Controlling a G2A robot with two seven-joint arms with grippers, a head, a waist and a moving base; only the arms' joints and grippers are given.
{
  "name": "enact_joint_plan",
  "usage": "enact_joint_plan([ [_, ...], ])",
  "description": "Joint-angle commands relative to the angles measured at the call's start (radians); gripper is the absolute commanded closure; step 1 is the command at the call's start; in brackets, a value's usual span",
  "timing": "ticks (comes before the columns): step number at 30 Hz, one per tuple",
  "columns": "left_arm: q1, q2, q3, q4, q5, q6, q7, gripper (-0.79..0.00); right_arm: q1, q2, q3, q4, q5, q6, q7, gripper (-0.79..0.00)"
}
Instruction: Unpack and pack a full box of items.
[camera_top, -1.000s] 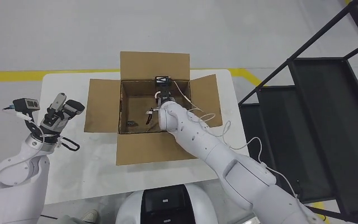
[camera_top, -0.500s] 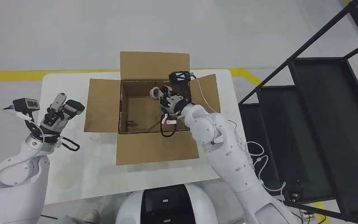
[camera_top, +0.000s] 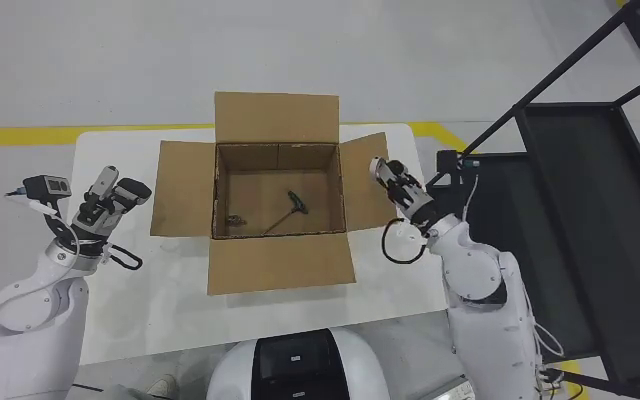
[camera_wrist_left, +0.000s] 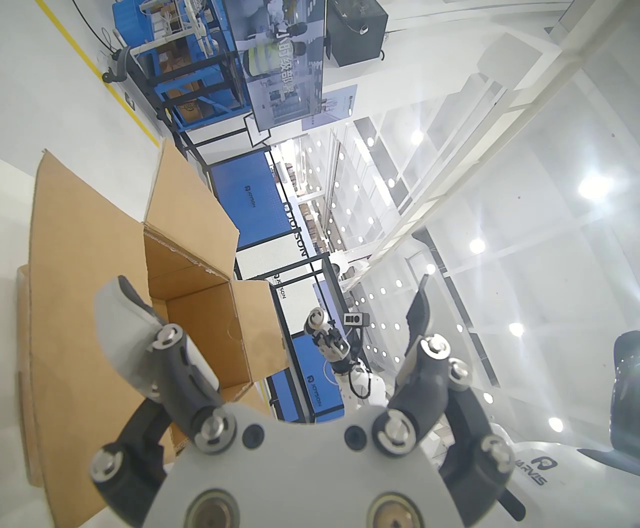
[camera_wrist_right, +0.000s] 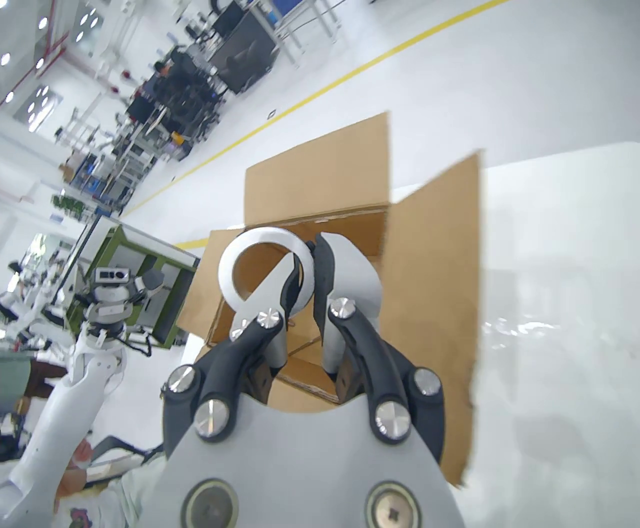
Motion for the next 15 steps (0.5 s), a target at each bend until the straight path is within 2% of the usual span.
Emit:
enact_joint_plan([
  [1, 0.0, 0.0, 0.0, 0.0, 0.0, 0.0, 0.0, -0.785, -0.03, 0.003, 0.047, -0.007, 0.019, 0.011, -0.009, 0.0],
  [7, 0.0, 0.0, 0.0, 0.0, 0.0, 0.0, 0.0, -0.785, -0.107, 0.009, 0.107, -0.006, -0.006, 0.137, -0.018, 0.0],
  [15, 0.0, 0.0, 0.0, 0.0, 0.0, 0.0, 0.0, -0.785, -0.048, 0.021, 0.044, 0.126, -0.167, 0.289, 0.094, 0.0],
])
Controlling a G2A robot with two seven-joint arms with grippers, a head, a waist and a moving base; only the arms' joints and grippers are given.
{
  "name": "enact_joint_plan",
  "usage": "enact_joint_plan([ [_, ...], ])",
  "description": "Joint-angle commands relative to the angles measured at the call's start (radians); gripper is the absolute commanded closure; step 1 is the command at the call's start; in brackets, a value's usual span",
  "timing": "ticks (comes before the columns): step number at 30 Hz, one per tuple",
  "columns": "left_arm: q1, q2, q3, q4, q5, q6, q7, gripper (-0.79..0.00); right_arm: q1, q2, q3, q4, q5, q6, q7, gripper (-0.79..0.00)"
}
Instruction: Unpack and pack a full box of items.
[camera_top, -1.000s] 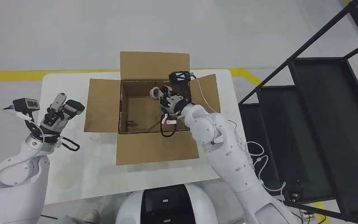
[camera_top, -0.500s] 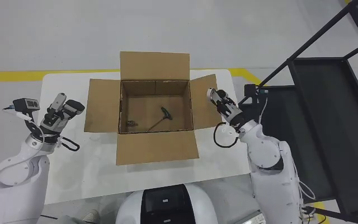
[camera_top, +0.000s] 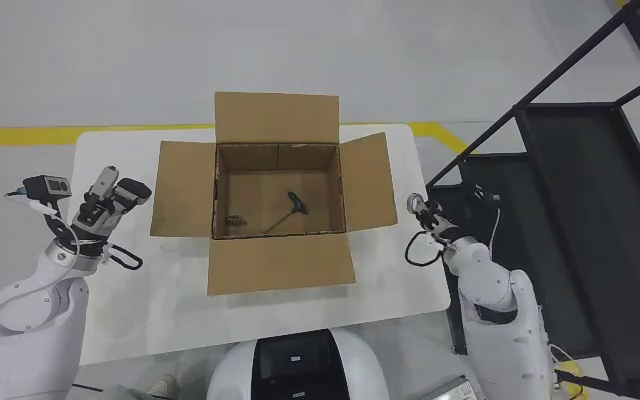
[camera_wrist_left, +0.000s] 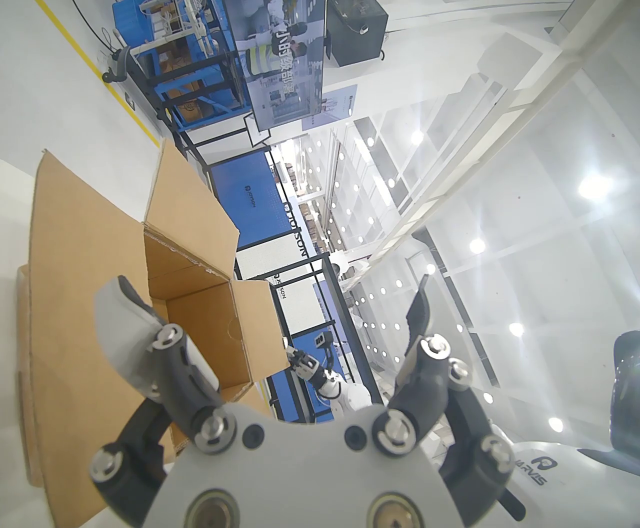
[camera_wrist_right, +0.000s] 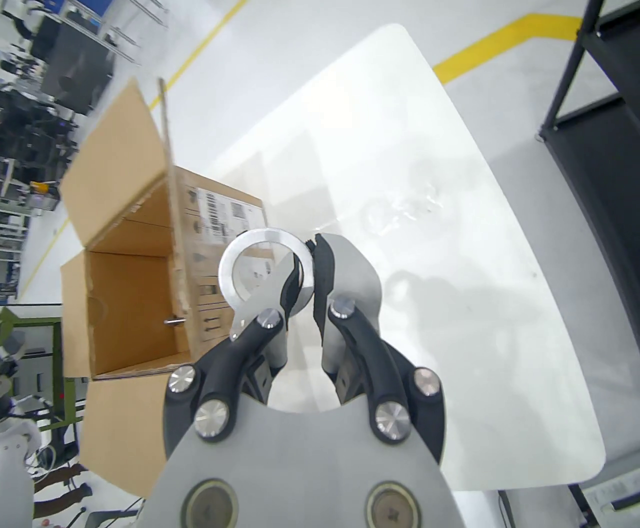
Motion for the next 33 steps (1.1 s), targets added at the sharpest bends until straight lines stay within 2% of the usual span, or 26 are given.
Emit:
enact_joint_plan([
  [1, 0.0, 0.0, 0.0, 0.0, 0.0, 0.0, 0.0, -0.785, 0.019, 0.005, -0.018, 0.033, -0.064, 0.023, 0.04, 0.0],
  [6, 0.0, 0.0, 0.0, 0.0, 0.0, 0.0, 0.0, -0.785, 0.094, 0.016, -0.081, 0.149, -0.229, 0.073, 0.167, 0.0],
  [17, 0.0, 0.0, 0.0, 0.0, 0.0, 0.0, 0.0, -0.785, 0.231, 0.019, -0.205, 0.345, -0.46, 0.175, 0.236, 0.0],
  [27, 0.0, 0.0, 0.0, 0.0, 0.0, 0.0, 0.0, -0.785, 0.309, 0.008, -0.259, 0.48, -0.517, 0.3, 0.174, 0.0],
  [33, 0.0, 0.0, 0.0, 0.0, 0.0, 0.0, 0.0, -0.785, 0.336, -0.004, -0.284, 0.526, -0.489, 0.357, 0.115, 0.0],
])
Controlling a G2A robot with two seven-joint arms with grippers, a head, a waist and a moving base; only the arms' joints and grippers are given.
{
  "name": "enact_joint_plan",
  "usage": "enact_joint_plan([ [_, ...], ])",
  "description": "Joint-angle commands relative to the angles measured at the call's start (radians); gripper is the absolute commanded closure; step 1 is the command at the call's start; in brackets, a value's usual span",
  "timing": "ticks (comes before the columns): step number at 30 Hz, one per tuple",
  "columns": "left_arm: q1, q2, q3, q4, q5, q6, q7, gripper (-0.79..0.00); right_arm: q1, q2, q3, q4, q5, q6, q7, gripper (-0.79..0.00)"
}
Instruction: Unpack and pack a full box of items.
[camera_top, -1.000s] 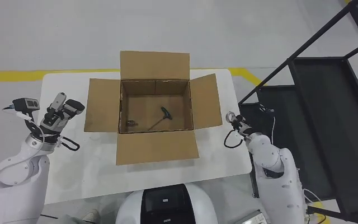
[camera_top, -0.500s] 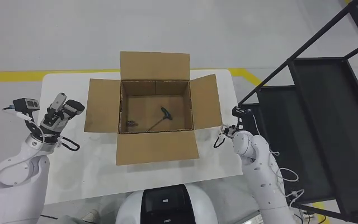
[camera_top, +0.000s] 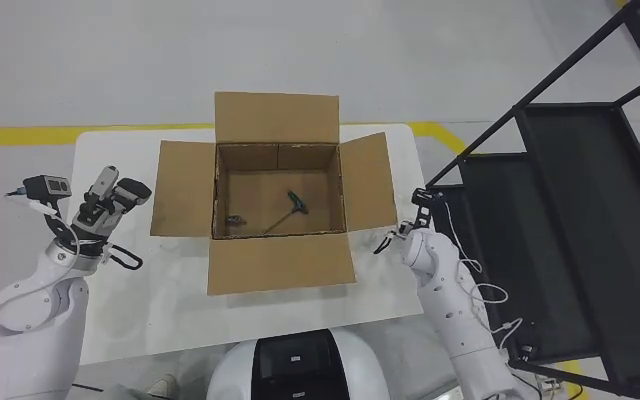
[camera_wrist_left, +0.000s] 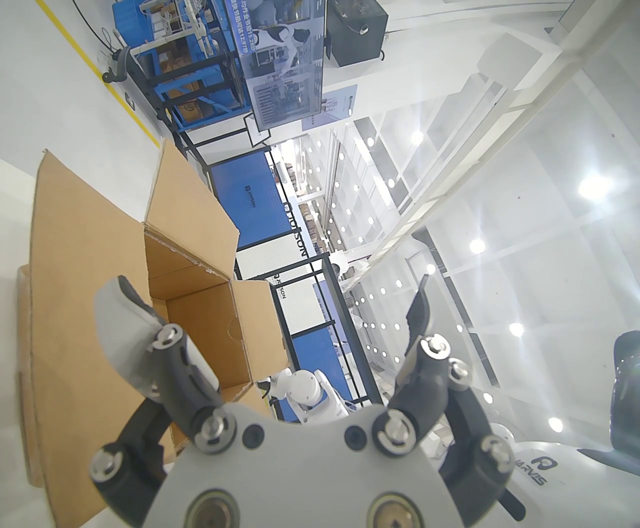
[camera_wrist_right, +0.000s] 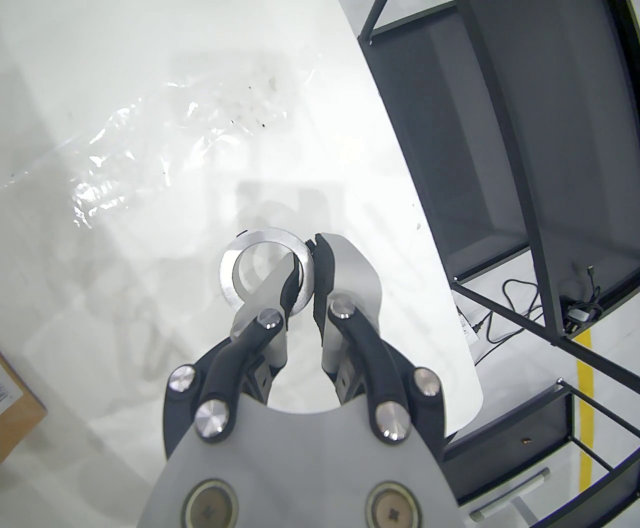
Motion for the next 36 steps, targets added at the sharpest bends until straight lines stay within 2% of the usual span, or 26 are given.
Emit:
enact_joint_plan([
  [1, 0.0, 0.0, 0.0, 0.0, 0.0, 0.0, 0.0, -0.785, 0.008, -0.004, -0.007, 0.022, 0.02, 0.004, -0.019, 0.0],
  [2, 0.0, 0.0, 0.0, 0.0, 0.0, 0.0, 0.0, -0.785, 0.013, -0.005, -0.01, 0.032, 0.028, 0.005, -0.029, -0.018],
  [3, 0.0, 0.0, 0.0, 0.0, 0.0, 0.0, 0.0, -0.785, 0.016, -0.007, -0.014, 0.045, 0.033, 0.007, -0.036, -0.292],
  [4, 0.0, 0.0, 0.0, 0.0, 0.0, 0.0, 0.0, -0.785, 0.021, -0.008, -0.019, 0.055, 0.035, 0.008, -0.04, -0.332],
  [5, 0.0, 0.0, 0.0, 0.0, 0.0, 0.0, 0.0, -0.785, 0.027, -0.01, -0.023, 0.064, 0.04, 0.008, -0.044, -0.502],
  [6, 0.0, 0.0, 0.0, 0.0, 0.0, 0.0, 0.0, -0.785, 0.031, -0.011, -0.025, 0.072, 0.043, 0.011, -0.048, -0.727],
  [7, 0.0, 0.0, 0.0, 0.0, 0.0, 0.0, 0.0, -0.785, 0.034, -0.012, -0.027, 0.079, 0.044, 0.014, -0.053, -0.785],
  [10, 0.0, 0.0, 0.0, 0.0, 0.0, 0.0, 0.0, -0.785, 0.039, -0.014, -0.03, 0.087, 0.046, 0.023, -0.064, -0.785],
  [13, 0.0, 0.0, 0.0, 0.0, 0.0, 0.0, 0.0, -0.785, 0.019, -0.012, -0.026, 0.037, 0.026, 0.048, -0.071, -0.785],
  [20, 0.0, 0.0, 0.0, 0.0, 0.0, 0.0, 0.0, -0.785, -0.101, -0.006, 0.002, -0.239, -0.064, 0.129, -0.062, -0.785],
  [23, 0.0, 0.0, 0.0, 0.0, 0.0, 0.0, 0.0, -0.785, -0.138, -0.006, 0.012, -0.366, -0.079, 0.155, -0.102, -0.785],
  [28, 0.0, 0.0, 0.0, 0.0, 0.0, 0.0, 0.0, -0.785, -0.16, -0.011, 0.003, -0.491, -0.064, 0.119, -0.218, -0.785],
  [33, 0.0, 0.0, 0.0, 0.0, 0.0, 0.0, 0.0, -0.785, -0.121, -0.013, -0.039, -0.541, -0.129, 0.061, -0.295, -0.785],
  [36, 0.0, 0.0, 0.0, 0.0, 0.0, 0.0, 0.0, -0.785, -0.089, -0.016, -0.079, -0.563, -0.157, 0.021, -0.301, -0.785],
])
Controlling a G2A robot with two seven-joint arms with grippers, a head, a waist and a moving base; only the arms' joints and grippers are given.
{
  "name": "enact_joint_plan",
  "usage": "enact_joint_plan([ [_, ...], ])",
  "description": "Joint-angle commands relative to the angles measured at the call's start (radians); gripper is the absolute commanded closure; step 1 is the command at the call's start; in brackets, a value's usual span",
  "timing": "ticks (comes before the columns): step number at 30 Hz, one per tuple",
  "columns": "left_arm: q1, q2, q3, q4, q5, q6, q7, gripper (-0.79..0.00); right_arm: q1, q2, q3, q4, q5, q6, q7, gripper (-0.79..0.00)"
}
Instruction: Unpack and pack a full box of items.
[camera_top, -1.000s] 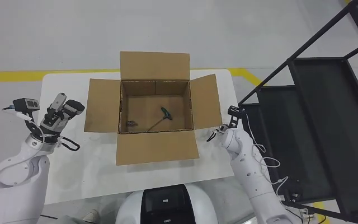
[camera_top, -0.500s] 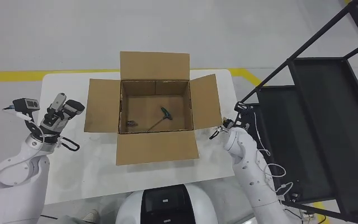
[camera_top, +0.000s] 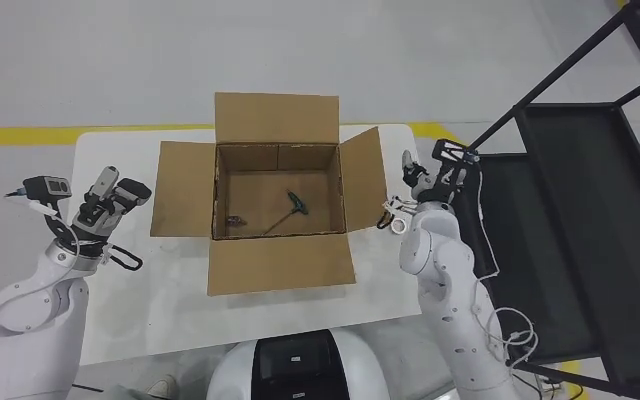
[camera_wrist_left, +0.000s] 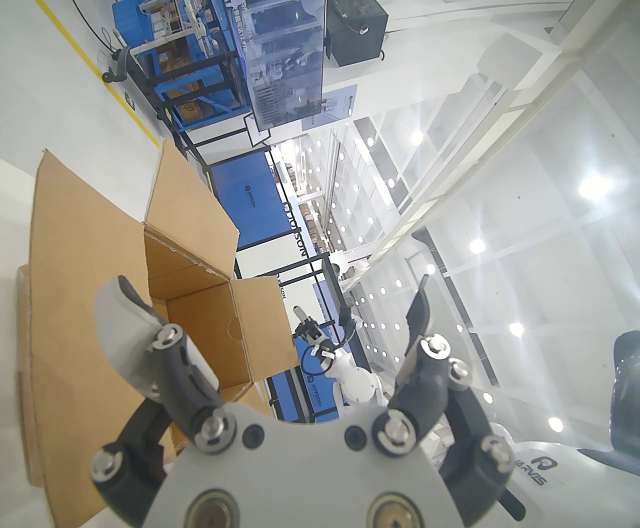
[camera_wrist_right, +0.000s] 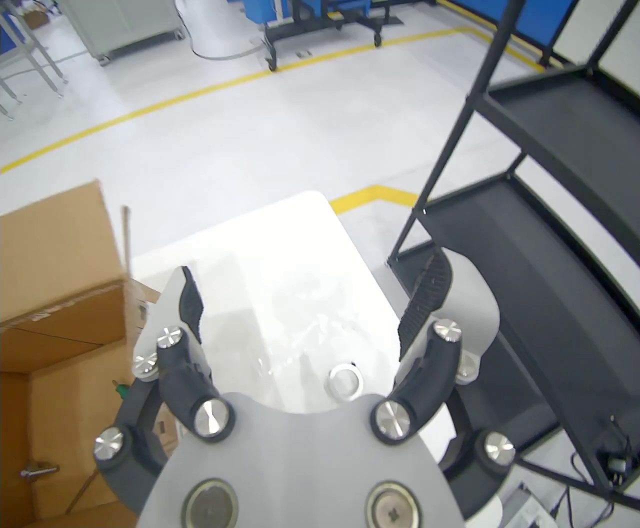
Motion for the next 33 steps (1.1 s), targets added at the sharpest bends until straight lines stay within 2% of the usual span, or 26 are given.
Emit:
enact_joint_plan([
  [1, 0.0, 0.0, 0.0, 0.0, 0.0, 0.0, 0.0, -0.785, 0.023, -0.002, -0.028, -0.012, -0.005, -0.041, 0.008, -0.785],
  [6, 0.0, 0.0, 0.0, 0.0, 0.0, 0.0, 0.0, -0.785, 0.102, -0.009, -0.117, 0.002, 0.017, -0.17, 0.053, -0.785],
  [11, 0.0, 0.0, 0.0, 0.0, 0.0, 0.0, 0.0, -0.785, 0.208, -0.025, -0.225, 0.103, 0.084, -0.261, 0.129, -0.785],
  [16, 0.0, 0.0, 0.0, 0.0, 0.0, 0.0, 0.0, -0.785, 0.323, -0.056, -0.333, 0.274, 0.196, -0.266, 0.164, -0.785],
  [23, 0.0, 0.0, 0.0, 0.0, 0.0, 0.0, 0.0, -0.785, 0.471, -0.099, -0.502, 0.533, 0.197, -0.286, 0.346, -0.785],
  [29, 0.0, 0.0, 0.0, 0.0, 0.0, 0.0, 0.0, -0.785, 0.544, -0.126, -0.544, 0.646, 0.255, -0.307, 0.427, -0.785],
  [33, 0.0, 0.0, 0.0, 0.0, 0.0, 0.0, 0.0, -0.785, 0.6, -0.137, -0.548, 0.724, 0.291, -0.357, 0.5, -0.785],
])
